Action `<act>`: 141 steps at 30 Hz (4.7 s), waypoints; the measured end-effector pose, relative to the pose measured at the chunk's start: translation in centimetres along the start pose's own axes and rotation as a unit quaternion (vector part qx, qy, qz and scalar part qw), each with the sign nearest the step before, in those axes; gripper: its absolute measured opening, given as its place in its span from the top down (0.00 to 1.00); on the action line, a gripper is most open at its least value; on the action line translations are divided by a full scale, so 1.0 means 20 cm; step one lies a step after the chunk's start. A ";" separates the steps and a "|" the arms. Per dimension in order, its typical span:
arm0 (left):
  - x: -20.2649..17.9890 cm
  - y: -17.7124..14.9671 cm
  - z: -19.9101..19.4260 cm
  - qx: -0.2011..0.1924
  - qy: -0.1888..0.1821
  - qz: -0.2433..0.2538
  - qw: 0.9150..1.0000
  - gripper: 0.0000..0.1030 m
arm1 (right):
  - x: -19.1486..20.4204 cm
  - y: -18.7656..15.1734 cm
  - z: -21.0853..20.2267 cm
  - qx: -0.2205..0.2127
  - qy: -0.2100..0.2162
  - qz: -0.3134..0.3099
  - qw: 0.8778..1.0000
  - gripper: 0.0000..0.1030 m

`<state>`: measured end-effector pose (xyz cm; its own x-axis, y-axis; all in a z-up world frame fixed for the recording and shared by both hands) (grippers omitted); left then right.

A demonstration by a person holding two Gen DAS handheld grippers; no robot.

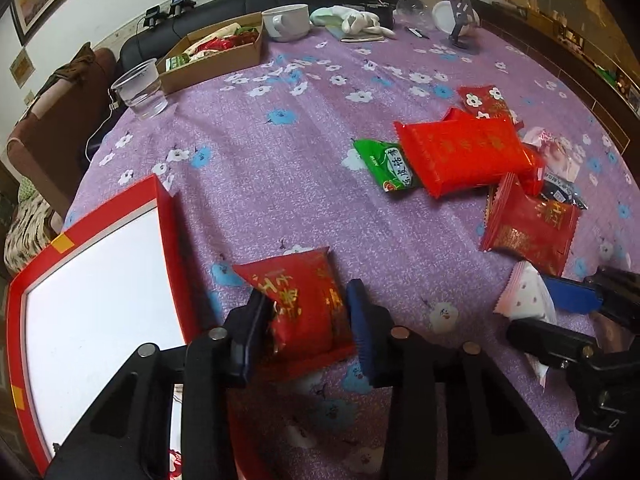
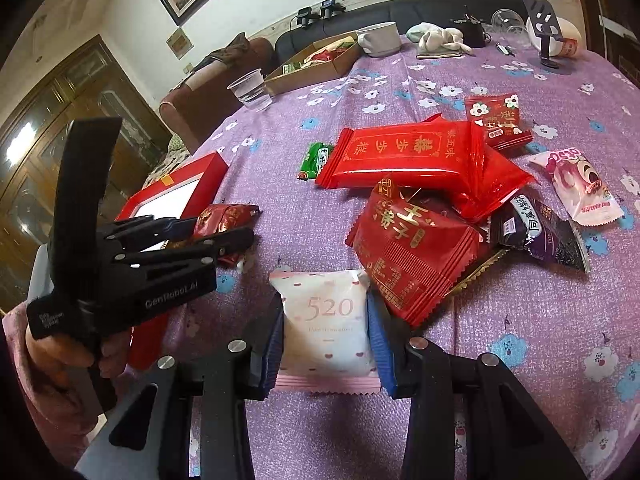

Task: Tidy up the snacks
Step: 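Grasp a red snack packet with the left tool while the right tool grasps the white pink-edged packet, then release the red packet and white pink-edged packet into the tray with both tools, then move both tools back to the table and grasp the pink Lotso candy with the right tool, then grasp a red snack packet with the left tool while the right tool holds the Lotso candy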

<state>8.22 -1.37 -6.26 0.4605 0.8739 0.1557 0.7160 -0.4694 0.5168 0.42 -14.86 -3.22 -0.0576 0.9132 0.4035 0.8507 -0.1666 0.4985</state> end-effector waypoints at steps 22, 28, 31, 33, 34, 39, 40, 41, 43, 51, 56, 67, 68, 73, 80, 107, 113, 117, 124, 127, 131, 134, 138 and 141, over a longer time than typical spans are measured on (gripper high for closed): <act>0.09 -0.25 -0.47 -0.087 -0.047 -0.039 0.994 0.69 | 0.08 0.00 -0.06 -0.002 0.046 0.011 0.999 0.64; 0.31 -0.38 -0.56 -0.102 -0.008 -0.089 0.991 0.69 | 0.30 0.02 -0.02 0.004 0.076 -0.019 0.997 0.64; 0.44 -0.45 -0.55 -0.095 0.012 -0.117 0.988 0.69 | 0.46 0.04 0.03 0.008 0.087 -0.043 0.995 0.64; 0.51 -0.49 -0.55 -0.094 0.028 -0.133 0.986 0.69 | 0.57 0.06 0.07 0.014 0.096 -0.057 0.994 0.64; 0.56 -0.52 -0.55 -0.093 0.036 -0.141 0.985 0.69 | 0.62 0.07 0.09 0.015 0.099 -0.064 0.993 0.64; 0.69 -0.61 -0.53 -0.083 0.056 -0.167 0.981 0.69 | 0.85 0.09 0.21 0.025 0.108 -0.097 0.989 0.64; 0.70 -0.61 -0.53 -0.084 0.053 -0.170 0.980 0.69 | 0.88 0.09 0.23 0.025 0.107 -0.101 0.989 0.64; 0.72 -0.62 -0.53 -0.086 0.054 -0.174 0.980 0.69 | 0.92 0.10 0.25 0.026 0.107 -0.106 0.988 0.64; 0.73 -0.63 -0.54 -0.088 0.059 -0.176 0.979 0.69 | 0.97 0.10 0.29 0.028 0.106 -0.111 0.988 0.64; 0.79 -0.65 -0.55 -0.096 0.069 -0.188 0.975 0.68 | 1.06 0.15 0.37 0.024 0.111 -0.109 0.987 0.61; 0.78 -0.63 -0.57 -0.107 0.081 -0.186 0.973 0.46 | 1.02 0.18 0.31 0.003 0.125 -0.096 0.988 0.58; 0.52 -0.52 -0.60 -0.129 0.055 -0.118 0.983 0.37 | 0.48 0.26 0.11 -0.050 0.071 -0.003 0.996 0.52; 0.48 -0.51 -0.60 -0.127 0.051 -0.110 0.984 0.37 | 0.43 0.27 0.08 -0.055 0.064 0.005 0.996 0.52; 0.29 -0.44 -0.59 -0.122 0.033 -0.062 0.990 0.37 | 0.07 0.30 -0.08 -0.093 0.009 0.053 0.994 0.47; 0.03 -0.32 -0.58 -0.115 0.003 -0.006 0.993 0.37 | -0.40 0.37 -0.30 -0.141 -0.093 0.114 0.979 0.43; -0.45 0.13 -0.15 -0.018 -0.107 -0.084 0.991 0.27 | -0.71 0.34 -0.11 -0.066 -0.213 0.115 0.968 0.59; -0.46 0.14 -0.06 -0.005 -0.104 -0.137 0.985 0.27 | -0.69 0.35 -0.10 -0.064 -0.227 0.106 0.966 0.58; -0.46 0.11 -0.03 -0.020 -0.099 -0.130 0.986 0.25 | -0.68 0.35 -0.10 -0.063 -0.226 0.106 0.966 0.57; -0.42 0.04 -0.05 -0.012 -0.080 -0.064 0.995 0.37 | -0.68 0.34 -0.10 -0.064 -0.227 0.102 0.966 0.57; -0.38 0.01 -0.06 -0.008 -0.079 -0.052 0.995 0.38 | -0.67 0.34 -0.09 -0.064 -0.228 0.098 0.967 0.57; -0.34 -0.01 -0.07 0.006 -0.086 -0.012 0.996 0.38 | -0.67 0.34 -0.09 -0.064 -0.232 0.092 0.966 0.56; -0.31 -0.03 -0.08 0.022 -0.079 0.012 0.997 0.37 | -0.67 0.34 -0.09 -0.064 -0.232 0.091 0.966 0.56; -0.26 -0.05 -0.08 0.026 -0.068 -0.008 0.997 0.34 | -0.67 0.34 -0.09 -0.064 -0.233 0.090 0.966 0.56; -0.22 -0.08 -0.09 0.035 -0.054 -0.048 0.997 0.31 | -0.67 0.34 -0.09 -0.063 -0.235 0.088 0.966 0.56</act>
<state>4.10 -4.21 -6.29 0.4384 0.8987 0.0151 0.7925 -0.3944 0.4651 6.07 -28.84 -3.82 0.3510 0.9296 0.1127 0.7532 -0.3518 0.5558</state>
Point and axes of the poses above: each gripper's, at about its wrist camera, not at the fingertips, and z roughly the way its jaws point, x to its left, y to its top, the point moved 1 cm from there along z, roughly the way its jaws point
